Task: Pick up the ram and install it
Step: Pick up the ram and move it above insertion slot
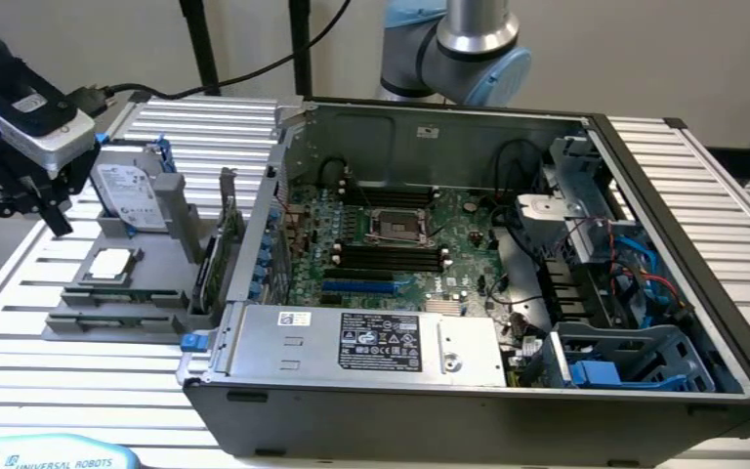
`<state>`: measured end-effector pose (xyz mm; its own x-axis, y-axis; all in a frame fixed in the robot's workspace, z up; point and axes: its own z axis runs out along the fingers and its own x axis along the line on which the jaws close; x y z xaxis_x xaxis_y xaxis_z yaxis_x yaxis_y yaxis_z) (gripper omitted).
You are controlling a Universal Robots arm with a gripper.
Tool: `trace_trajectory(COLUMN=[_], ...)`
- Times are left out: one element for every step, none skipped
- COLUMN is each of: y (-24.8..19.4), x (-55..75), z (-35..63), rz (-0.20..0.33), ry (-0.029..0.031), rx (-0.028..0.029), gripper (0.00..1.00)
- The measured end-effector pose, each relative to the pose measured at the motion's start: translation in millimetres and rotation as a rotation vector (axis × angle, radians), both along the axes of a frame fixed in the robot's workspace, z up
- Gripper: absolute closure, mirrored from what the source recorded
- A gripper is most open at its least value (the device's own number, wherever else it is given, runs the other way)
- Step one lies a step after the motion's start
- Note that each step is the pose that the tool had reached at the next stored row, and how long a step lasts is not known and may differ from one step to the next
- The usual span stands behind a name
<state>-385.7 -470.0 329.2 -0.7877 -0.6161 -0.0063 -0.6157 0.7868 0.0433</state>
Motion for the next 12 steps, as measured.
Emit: trace_trajectory(y=[0.0,0.0,0.0,0.0,0.0,0.0,0.0,0.0,0.0,0.0,0.0,0.0], x=[0.0,0.0,0.0,0.0,0.0,0.0,0.0,0.0,0.0,0.0,0.0,0.0], z=[-0.6,-1.2,-1.9,-2.5,-3.2,-3.8,-4.4,-5.1,-5.7,-6.2,-6.8,-7.6], rz=[0.018,0.036,0.055,0.073,0.091,0.109,0.127,0.145,0.165,0.182,0.200,0.219], ry=[-0.0006,-0.0012,-0.0016,-0.0019,-0.0022,-0.0025,-0.0029,-0.0034,-0.0039,-0.0044,-0.0048,-0.0052], rx=[-0.0001,-0.0001,0.0000,0.0000,0.0000,-0.0001,0.0000,0.0000,-0.0001,-0.0001,-0.0001,0.0000], gripper=[0.89,0.89,0.89,0.89,0.89,0.89,0.89,0.89,0.89,0.89,0.89,0.89])
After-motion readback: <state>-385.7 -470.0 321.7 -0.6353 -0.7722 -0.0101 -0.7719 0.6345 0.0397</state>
